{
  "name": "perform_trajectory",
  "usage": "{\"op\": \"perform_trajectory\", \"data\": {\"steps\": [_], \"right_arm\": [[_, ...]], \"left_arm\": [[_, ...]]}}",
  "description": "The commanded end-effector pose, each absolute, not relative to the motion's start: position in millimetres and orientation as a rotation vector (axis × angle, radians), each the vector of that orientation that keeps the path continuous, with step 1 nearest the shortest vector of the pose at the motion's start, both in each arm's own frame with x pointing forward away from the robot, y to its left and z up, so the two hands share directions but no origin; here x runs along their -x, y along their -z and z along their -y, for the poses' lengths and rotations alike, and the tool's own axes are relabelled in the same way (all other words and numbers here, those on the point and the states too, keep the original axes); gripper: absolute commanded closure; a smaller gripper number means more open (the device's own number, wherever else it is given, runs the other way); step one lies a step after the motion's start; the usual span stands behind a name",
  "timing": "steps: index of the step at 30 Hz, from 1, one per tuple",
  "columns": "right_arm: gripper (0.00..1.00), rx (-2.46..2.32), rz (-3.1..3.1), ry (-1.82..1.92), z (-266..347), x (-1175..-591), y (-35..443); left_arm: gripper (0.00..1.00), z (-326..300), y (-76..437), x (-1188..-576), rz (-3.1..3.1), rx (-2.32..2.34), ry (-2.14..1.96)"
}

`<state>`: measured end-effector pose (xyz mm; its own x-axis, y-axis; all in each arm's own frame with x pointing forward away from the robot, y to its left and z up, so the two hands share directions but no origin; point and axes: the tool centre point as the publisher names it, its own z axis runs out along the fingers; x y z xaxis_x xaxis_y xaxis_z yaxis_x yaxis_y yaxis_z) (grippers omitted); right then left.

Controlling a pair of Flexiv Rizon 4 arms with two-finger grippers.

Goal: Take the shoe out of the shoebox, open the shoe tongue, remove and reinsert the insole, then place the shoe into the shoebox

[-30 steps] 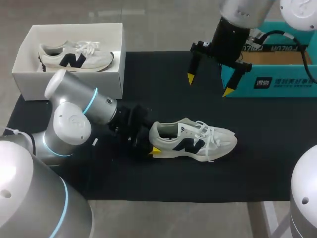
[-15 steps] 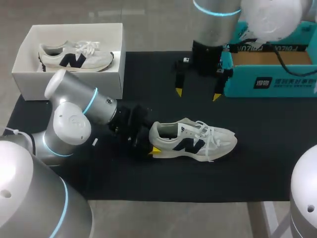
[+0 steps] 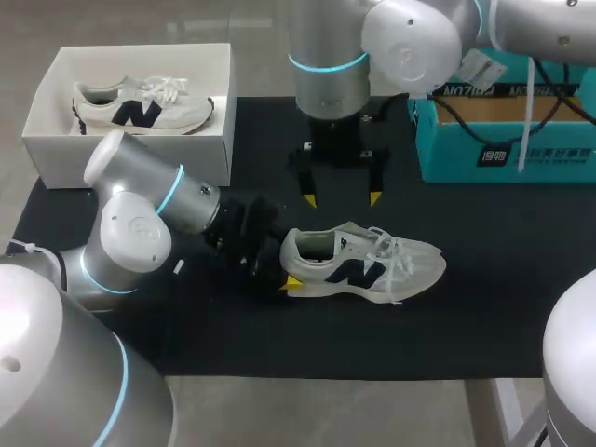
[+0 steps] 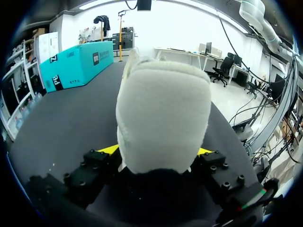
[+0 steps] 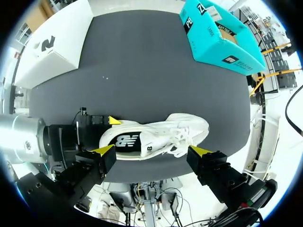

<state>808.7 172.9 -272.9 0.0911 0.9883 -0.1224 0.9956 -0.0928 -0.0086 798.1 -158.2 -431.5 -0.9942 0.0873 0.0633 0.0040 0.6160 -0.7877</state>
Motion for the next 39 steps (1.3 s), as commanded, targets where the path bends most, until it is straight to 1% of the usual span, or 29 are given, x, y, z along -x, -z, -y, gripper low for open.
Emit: {"op": "perform_trajectory", "data": {"steps": [1,7,9,23,24,29,39], "right_arm": [[0.0,-2.258,-2.051,0.143,-178,-808,289],[0.0,-2.282,-2.037,0.125,-162,-801,290],[0.0,-2.36,-1.982,0.217,-158,-800,287],[0.0,-2.36,-1.982,0.217,-158,-800,287],[0.0,-2.325,-1.987,0.171,-162,-798,290],[0.0,-2.208,-2.032,0.172,-164,-794,303],[0.0,-2.202,-1.996,0.207,-160,-787,324]], "left_arm": [[1.0,159,434,-800,2.738,0.078,-1.329],[1.0,159,434,-800,2.738,0.078,-1.329],[1.0,159,434,-800,2.738,0.078,-1.329],[1.0,159,434,-800,2.738,0.078,-1.329],[1.0,159,434,-800,2.738,0.078,-1.329],[1.0,159,434,-800,2.738,0.078,-1.329],[1.0,159,434,-800,2.738,0.078,-1.329]]}}
